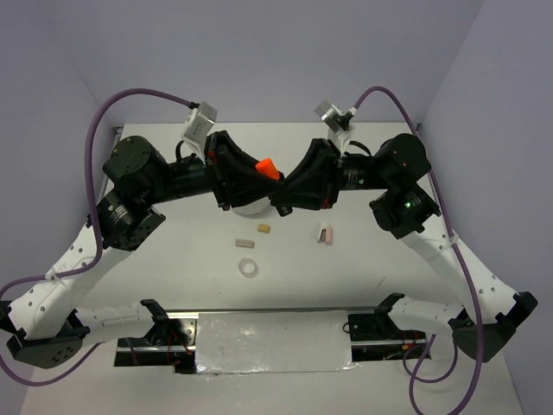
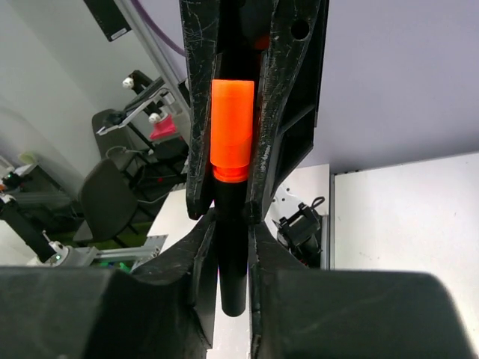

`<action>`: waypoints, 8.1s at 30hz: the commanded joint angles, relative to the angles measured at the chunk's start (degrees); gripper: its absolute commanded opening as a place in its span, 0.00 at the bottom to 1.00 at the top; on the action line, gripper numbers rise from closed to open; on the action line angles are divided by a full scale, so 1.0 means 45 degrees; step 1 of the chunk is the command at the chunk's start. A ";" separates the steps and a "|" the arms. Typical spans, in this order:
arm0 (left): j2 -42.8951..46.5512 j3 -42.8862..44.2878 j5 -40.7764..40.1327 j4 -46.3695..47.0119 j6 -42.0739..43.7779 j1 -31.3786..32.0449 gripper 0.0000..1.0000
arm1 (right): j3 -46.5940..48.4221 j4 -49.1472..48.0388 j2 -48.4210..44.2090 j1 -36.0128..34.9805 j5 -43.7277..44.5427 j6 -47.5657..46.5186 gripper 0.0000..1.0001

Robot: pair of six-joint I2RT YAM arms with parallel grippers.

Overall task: Sort the stationery into containers
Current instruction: Close the pen cap on the pen, then place the pen in the storage box.

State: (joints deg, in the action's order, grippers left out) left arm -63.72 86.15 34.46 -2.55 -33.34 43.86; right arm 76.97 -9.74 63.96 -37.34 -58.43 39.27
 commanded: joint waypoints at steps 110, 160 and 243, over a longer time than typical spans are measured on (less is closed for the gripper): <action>-0.0838 -0.3460 -0.2579 0.2070 -0.1770 0.2597 0.00 | 1.0062 0.4507 0.5296 -0.0452 0.1266 -0.3804 0.00; -0.0430 -0.1898 -0.6231 -0.1134 0.0222 0.3497 0.39 | 0.3874 0.3493 0.2505 -0.0764 0.1189 -0.4527 0.00; -0.6716 -0.1508 -1.2912 0.1288 0.3406 -0.1679 0.00 | -0.3044 0.9233 -0.4097 0.5486 1.0741 -0.3588 1.00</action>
State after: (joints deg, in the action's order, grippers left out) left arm -93.69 75.77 -22.28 -3.05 -19.42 36.97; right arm 61.60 30.00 46.39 -12.71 -10.85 24.43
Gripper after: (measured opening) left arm 0.262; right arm 0.995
